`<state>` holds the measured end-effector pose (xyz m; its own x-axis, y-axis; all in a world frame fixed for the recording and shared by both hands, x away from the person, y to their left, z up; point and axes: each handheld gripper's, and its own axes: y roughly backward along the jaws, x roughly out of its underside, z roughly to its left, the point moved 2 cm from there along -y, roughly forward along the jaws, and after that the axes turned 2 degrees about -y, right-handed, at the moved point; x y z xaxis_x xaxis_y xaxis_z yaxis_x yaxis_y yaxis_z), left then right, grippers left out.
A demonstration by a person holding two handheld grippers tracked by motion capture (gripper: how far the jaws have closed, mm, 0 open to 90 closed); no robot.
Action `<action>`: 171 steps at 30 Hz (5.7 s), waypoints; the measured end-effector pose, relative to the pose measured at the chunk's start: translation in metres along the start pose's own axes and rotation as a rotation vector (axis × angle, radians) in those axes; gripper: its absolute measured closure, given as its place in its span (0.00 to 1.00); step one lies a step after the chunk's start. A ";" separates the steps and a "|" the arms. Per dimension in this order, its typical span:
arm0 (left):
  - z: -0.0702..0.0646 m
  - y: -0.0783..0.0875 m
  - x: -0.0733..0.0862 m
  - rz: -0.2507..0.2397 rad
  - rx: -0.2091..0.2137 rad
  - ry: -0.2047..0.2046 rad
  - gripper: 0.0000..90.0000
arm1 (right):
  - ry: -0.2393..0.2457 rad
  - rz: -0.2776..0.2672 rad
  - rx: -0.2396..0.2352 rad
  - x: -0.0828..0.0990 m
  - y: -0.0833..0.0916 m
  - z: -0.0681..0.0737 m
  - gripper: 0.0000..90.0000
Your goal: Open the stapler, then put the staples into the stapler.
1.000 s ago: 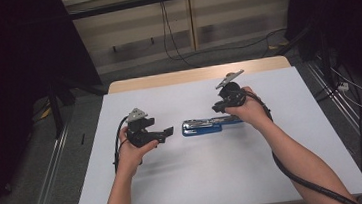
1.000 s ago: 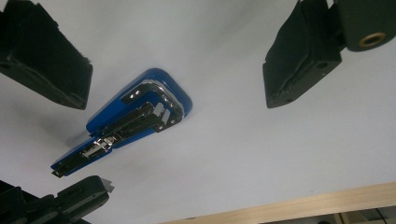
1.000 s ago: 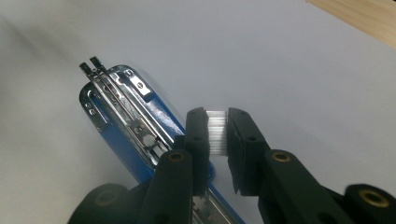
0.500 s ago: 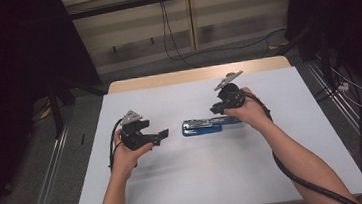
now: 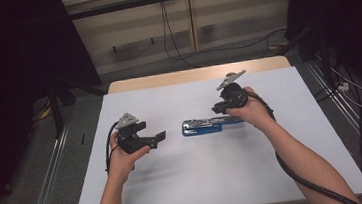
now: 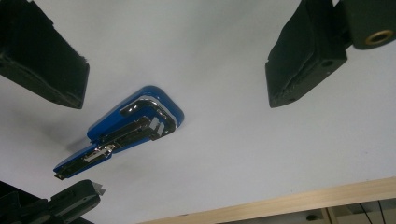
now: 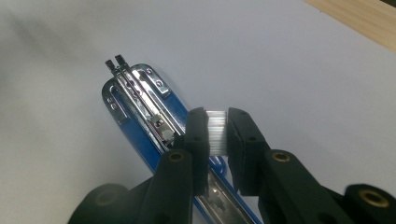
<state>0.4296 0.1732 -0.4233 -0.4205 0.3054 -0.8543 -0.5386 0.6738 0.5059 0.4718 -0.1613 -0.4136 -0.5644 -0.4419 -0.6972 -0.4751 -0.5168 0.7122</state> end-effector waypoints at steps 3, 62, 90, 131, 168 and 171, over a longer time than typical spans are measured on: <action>0.000 0.004 0.002 -0.010 0.001 0.007 0.07 | 0.001 -0.001 -0.008 0.001 -0.001 0.002 0.88; 0.004 0.038 0.031 0.000 -0.023 0.012 0.06 | 0.198 0.055 -0.193 -0.011 -0.023 0.014 0.88; 0.006 0.043 0.037 0.001 -0.031 0.032 0.06 | 0.351 0.065 -0.280 -0.029 -0.040 0.020 0.88; 0.006 0.042 0.040 0.021 -0.033 0.027 0.06 | 0.445 0.080 -0.344 -0.039 -0.061 0.032 0.88; 0.008 0.044 0.041 0.014 -0.038 0.038 0.06 | 0.516 0.092 -0.361 -0.041 -0.070 0.033 0.88; 0.008 0.044 0.041 0.013 -0.038 0.038 0.06 | 0.513 0.092 -0.363 -0.041 -0.072 0.034 0.88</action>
<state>0.3949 0.2206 -0.4372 -0.4544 0.2879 -0.8430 -0.5602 0.6434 0.5217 0.5061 -0.0812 -0.4330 -0.1543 -0.7450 -0.6489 -0.1305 -0.6357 0.7608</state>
